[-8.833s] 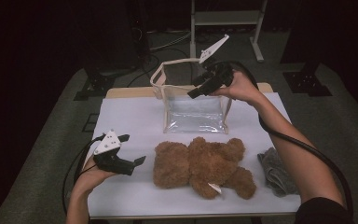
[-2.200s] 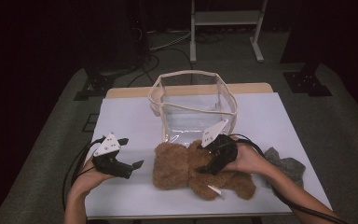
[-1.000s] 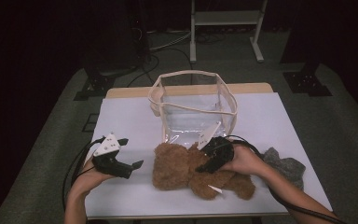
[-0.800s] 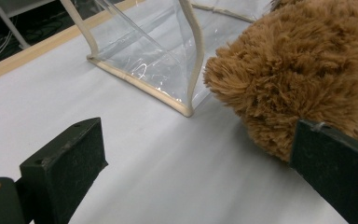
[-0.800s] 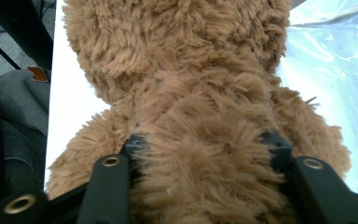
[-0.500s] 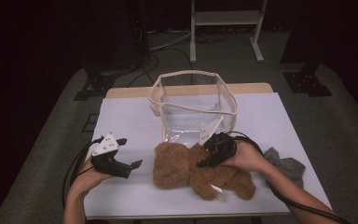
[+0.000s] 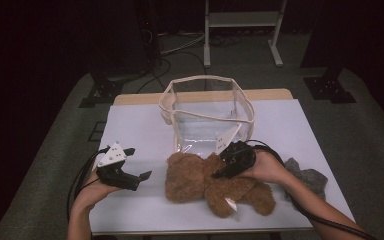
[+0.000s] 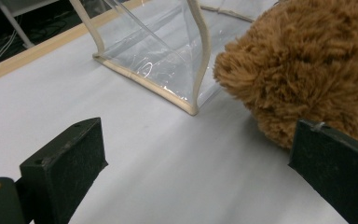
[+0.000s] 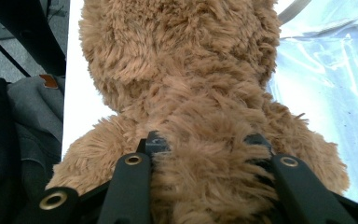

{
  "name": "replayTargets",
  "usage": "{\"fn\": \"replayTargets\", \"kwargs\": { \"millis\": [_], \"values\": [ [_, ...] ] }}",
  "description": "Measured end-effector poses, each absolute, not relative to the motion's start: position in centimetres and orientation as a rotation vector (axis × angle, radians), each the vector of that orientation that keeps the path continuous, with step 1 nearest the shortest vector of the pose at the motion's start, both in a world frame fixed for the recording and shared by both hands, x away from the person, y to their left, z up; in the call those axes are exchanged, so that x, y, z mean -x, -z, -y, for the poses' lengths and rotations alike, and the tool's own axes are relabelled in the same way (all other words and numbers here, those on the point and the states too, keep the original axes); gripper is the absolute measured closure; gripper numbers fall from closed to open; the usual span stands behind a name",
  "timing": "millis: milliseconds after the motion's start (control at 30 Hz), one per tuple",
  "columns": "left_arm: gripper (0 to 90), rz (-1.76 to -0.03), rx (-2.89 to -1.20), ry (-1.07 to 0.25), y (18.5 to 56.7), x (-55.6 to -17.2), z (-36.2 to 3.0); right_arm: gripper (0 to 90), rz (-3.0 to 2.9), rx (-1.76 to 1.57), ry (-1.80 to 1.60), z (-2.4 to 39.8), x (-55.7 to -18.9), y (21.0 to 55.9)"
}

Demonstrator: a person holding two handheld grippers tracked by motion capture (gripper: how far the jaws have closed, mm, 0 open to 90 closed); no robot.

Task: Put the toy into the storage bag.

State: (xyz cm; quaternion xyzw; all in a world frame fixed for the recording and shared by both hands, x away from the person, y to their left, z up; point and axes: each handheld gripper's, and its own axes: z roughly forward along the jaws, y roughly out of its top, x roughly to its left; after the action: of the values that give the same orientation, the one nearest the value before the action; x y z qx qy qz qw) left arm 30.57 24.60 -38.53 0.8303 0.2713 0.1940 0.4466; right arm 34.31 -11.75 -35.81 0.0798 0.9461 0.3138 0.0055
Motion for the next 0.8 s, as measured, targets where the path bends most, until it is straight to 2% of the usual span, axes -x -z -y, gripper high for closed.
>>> {"fn": "replayTargets", "kwargs": {
  "millis": [200, 800],
  "values": [
    [2.9, -0.677, -2.052, -0.483, 38.5, -30.6, -24.8, 63.4, -2.957, -0.252, -0.996, 11.8, -34.4, 35.5],
    [2.9, -0.697, -2.038, -0.487, 38.5, -30.5, -25.5, 63.7, -2.882, -0.257, -1.208, 12.9, -34.1, 31.4]
  ]
}}
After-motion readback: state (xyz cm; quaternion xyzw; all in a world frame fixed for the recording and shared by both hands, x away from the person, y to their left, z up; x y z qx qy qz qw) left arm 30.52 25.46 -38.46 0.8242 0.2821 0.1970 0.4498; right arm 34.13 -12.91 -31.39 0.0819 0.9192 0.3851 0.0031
